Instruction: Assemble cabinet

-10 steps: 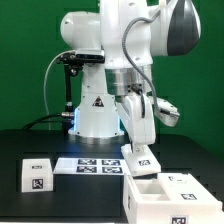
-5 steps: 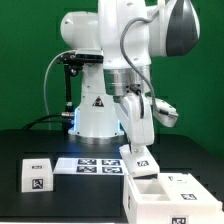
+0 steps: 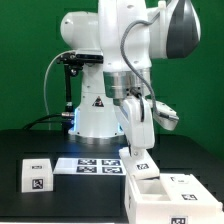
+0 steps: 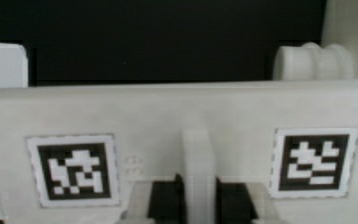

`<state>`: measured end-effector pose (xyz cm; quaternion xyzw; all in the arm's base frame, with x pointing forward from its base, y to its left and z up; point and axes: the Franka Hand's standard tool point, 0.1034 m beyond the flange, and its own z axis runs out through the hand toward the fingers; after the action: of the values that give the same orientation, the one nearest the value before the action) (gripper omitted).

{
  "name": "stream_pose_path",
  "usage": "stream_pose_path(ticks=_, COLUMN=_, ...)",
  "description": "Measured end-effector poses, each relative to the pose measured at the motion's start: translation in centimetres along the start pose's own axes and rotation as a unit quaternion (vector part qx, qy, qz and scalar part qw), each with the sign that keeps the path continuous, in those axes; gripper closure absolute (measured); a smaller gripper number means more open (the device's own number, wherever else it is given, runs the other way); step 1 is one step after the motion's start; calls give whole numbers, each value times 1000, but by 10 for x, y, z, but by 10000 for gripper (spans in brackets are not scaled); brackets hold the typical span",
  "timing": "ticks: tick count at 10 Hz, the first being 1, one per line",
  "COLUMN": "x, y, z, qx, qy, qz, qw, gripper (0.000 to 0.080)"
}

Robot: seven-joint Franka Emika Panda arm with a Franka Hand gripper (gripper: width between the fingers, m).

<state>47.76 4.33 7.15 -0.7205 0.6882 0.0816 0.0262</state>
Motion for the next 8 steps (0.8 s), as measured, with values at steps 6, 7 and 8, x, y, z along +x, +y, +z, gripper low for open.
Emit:
stream_pose_path(ticks=6, x=1, y=-28, z=6, qx=38, qy=25, qz=-16, qw=999, gripper=735)
stream_pose_path(ticks=7, x=1, y=-29, z=6, qx=38, qy=25, qz=-16, qw=999, gripper=735)
stream_pose_path(ticks=8, x=1, y=-30, z=7, qx=38, qy=26, qz=-17, qw=999, gripper=735)
